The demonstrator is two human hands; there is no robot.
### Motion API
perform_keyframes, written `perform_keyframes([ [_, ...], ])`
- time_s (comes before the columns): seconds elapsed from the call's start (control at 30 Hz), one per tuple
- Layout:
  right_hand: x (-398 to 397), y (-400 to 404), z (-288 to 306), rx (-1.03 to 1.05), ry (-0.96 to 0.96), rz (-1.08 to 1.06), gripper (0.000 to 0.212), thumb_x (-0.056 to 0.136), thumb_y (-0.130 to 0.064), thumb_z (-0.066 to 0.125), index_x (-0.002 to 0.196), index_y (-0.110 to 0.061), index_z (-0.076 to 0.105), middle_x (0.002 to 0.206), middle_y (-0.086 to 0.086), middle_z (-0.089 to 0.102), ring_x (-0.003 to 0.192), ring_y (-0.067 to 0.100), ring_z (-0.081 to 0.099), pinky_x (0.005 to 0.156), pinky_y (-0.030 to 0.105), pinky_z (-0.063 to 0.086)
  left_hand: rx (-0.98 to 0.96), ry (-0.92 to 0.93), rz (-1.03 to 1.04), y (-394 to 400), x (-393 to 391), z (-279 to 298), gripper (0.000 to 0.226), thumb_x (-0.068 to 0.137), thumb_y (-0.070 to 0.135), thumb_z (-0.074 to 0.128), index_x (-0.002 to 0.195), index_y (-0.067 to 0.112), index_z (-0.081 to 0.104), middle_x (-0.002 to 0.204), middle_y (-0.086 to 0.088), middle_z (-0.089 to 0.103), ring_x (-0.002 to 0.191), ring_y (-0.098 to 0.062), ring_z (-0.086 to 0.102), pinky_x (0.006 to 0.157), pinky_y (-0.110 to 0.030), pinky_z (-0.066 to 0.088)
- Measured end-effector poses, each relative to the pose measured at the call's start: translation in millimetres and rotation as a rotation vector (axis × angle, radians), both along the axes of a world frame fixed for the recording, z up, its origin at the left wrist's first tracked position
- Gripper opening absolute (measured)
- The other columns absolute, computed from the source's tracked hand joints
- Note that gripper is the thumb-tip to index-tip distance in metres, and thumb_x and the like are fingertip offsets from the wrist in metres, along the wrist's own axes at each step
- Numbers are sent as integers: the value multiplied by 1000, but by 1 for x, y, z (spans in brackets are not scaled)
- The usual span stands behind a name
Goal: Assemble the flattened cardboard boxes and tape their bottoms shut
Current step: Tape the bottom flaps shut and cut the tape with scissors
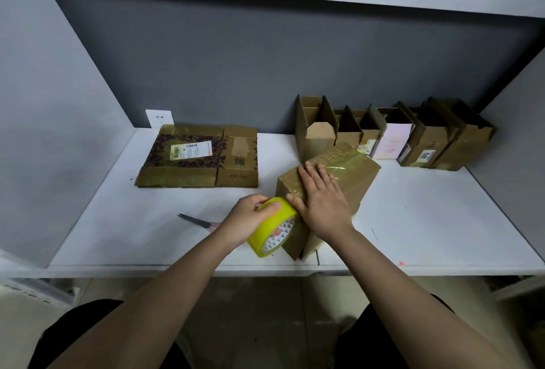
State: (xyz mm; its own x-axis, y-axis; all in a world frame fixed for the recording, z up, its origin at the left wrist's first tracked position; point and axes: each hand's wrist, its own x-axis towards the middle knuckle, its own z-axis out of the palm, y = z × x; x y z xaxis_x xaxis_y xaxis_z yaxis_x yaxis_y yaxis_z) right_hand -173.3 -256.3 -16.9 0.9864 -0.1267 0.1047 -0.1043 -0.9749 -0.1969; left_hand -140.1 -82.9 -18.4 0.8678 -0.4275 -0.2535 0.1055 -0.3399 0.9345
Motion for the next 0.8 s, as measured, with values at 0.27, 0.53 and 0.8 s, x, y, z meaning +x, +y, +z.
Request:
perform_keyframes([
  [0.27,3,2,0,-12,11,-6,70,97,-57,27,154,-20,10,162,-3,2,148,16,-7,117,30,-6,527,-402,-53,-7,7,16,43,86,53,57,78,12,64,77,-6,64,77,-24,62,64,-34,44],
  [0.53,3,3,1,-43,15,-6,68,99,-55,24,154,-19,8,162,-2,1,148,17,-7,118,32,-6,592,-190,-115,-7,14,-12,49,86,57,55,74,9,61,73,-8,60,80,-30,64,65,-32,43],
  [0.8,6,11,4,-27,-38,-61,70,96,-53,38,153,-17,18,161,2,14,149,20,2,119,35,0,257,-132,48,-16,7,-46,32,89,42,61,89,11,69,84,-9,71,81,-23,67,74,-35,52],
])
